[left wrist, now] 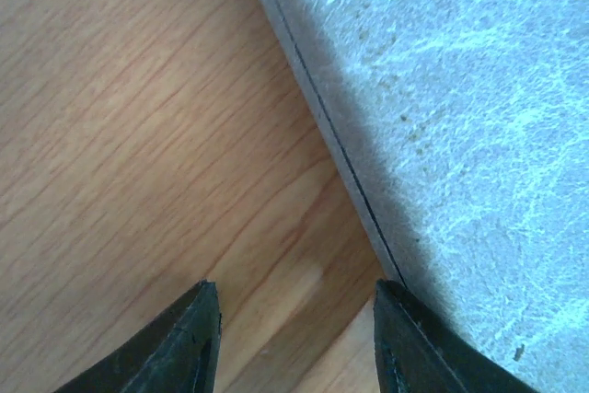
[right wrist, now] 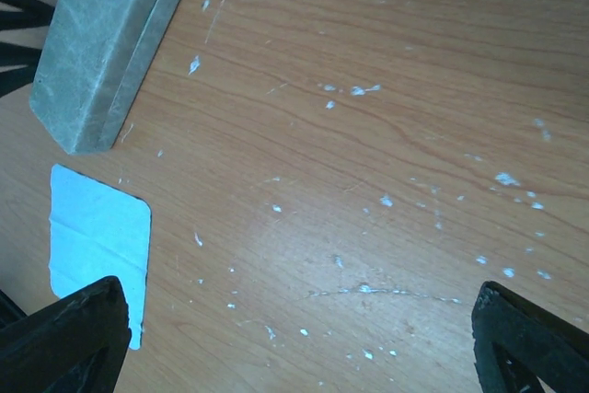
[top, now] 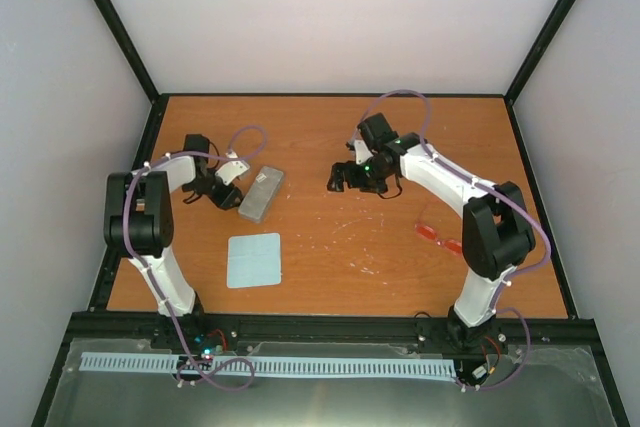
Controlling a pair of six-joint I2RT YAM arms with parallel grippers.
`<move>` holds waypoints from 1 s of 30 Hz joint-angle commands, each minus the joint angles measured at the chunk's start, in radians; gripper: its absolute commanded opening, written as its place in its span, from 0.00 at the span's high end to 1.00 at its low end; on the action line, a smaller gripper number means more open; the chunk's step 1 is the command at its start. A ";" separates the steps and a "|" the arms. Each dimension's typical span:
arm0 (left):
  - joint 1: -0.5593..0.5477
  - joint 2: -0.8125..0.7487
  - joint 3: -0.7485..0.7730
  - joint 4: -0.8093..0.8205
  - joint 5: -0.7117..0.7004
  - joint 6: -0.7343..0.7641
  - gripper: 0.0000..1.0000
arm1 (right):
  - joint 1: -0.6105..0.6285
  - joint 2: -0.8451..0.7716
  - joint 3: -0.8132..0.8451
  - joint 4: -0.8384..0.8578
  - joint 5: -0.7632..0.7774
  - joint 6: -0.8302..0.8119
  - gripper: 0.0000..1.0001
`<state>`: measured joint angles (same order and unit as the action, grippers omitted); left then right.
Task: Organize the sunglasses
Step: Adjust the sunglasses case at the center of the board.
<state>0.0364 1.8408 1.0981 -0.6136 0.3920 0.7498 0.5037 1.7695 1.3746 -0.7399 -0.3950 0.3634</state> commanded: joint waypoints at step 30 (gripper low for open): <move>-0.173 0.089 0.175 0.126 0.018 -0.154 0.44 | 0.105 0.417 0.518 -0.108 0.173 -0.078 0.97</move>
<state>-0.1356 1.9774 1.2831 -0.5198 0.3981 0.6361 0.5976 2.0708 1.7699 -0.7990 -0.2150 0.2794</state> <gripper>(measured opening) 0.555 0.174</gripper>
